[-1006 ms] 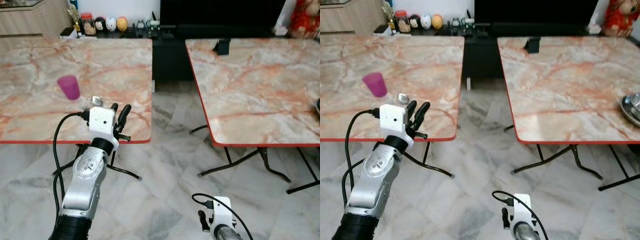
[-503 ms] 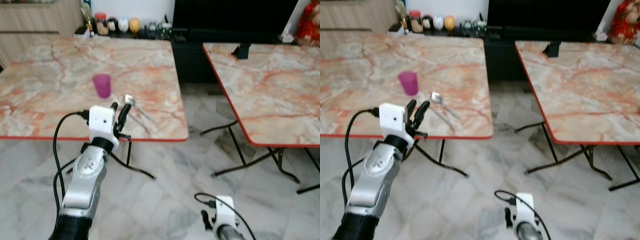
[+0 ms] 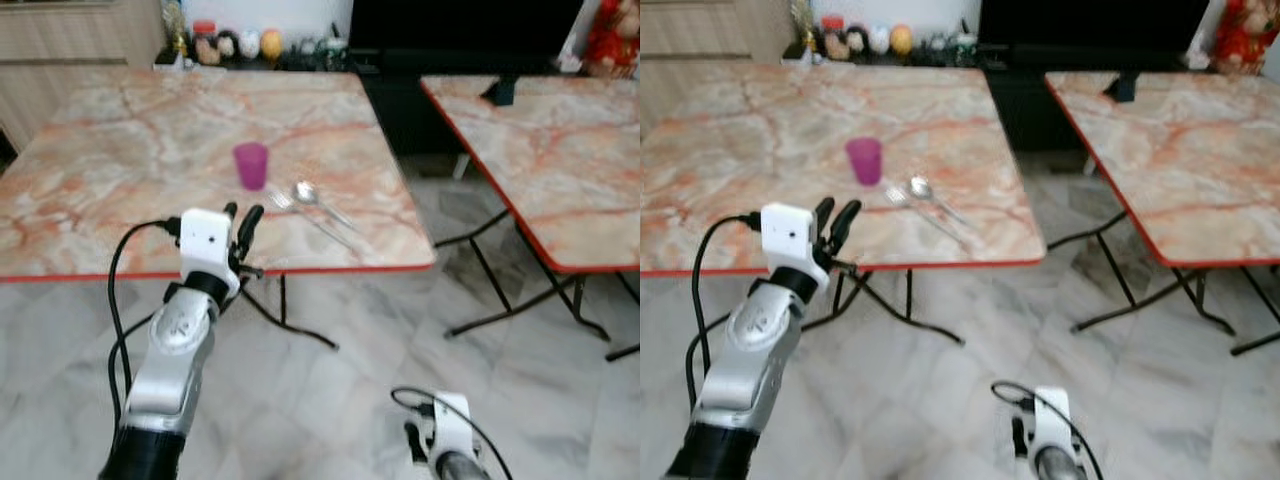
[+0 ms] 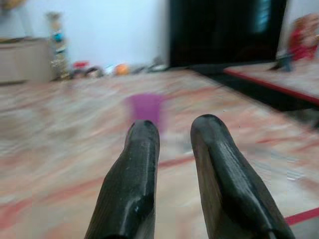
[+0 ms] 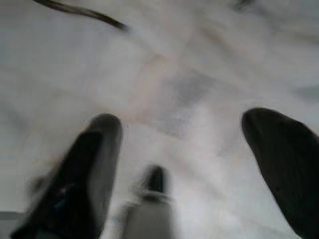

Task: Setting the table

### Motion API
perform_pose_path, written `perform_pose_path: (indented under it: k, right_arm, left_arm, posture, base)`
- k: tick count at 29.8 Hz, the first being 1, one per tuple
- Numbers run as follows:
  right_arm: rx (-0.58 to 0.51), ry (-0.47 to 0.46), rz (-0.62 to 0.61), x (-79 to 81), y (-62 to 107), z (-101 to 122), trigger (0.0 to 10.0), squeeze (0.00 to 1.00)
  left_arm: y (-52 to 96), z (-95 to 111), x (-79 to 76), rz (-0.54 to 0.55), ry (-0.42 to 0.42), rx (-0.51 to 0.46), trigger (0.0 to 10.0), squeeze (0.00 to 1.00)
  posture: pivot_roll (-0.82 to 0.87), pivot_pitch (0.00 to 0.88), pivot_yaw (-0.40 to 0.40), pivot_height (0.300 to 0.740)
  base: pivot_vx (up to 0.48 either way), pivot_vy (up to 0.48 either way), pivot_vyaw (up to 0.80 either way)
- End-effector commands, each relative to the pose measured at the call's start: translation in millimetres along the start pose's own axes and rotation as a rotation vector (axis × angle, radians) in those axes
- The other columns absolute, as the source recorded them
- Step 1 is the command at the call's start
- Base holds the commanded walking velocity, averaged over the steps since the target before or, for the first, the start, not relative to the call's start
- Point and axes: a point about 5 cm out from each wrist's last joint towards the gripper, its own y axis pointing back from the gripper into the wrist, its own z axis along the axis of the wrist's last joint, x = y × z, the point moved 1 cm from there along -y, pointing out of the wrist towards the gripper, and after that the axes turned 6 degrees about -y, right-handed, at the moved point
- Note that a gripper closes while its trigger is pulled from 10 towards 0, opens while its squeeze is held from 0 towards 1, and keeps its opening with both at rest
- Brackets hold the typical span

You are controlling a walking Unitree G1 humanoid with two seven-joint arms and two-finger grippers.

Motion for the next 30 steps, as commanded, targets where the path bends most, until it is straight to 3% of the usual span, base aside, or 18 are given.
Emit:
perform_pose_path:
  k: [1,10,30]
  right_arm:
    - [-0.003,0.0,-0.015,-6.8,0.1,0.5,10.0,0.0]
    - [-0.003,-0.001,-0.016,-6.9,0.1,0.2,10.0,0.0]
    - [0.003,0.005,-0.013,-7.5,0.6,-1.8,10.0,0.0]
  left_arm:
    - [-3.8,7.8,-6.8,-0.018,0.003,-0.029,10.0,0.0]
    - [-4.7,9.5,-7.3,-0.02,0.004,-0.041,10.0,0.0]
    - [-4.2,11.4,-18.2,-0.078,0.037,-0.055,10.0,0.0]
  posture:
    - [-0.01,0.0,-0.061,0.74]
    - [-0.01,0.0,-0.061,0.74]
    - [-0.01,0.0,-0.062,0.74]
  base:
    - [0.0,0.375,0.0]
    - [0.0,0.351,0.0]
    - [0.0,0.0,0.0]
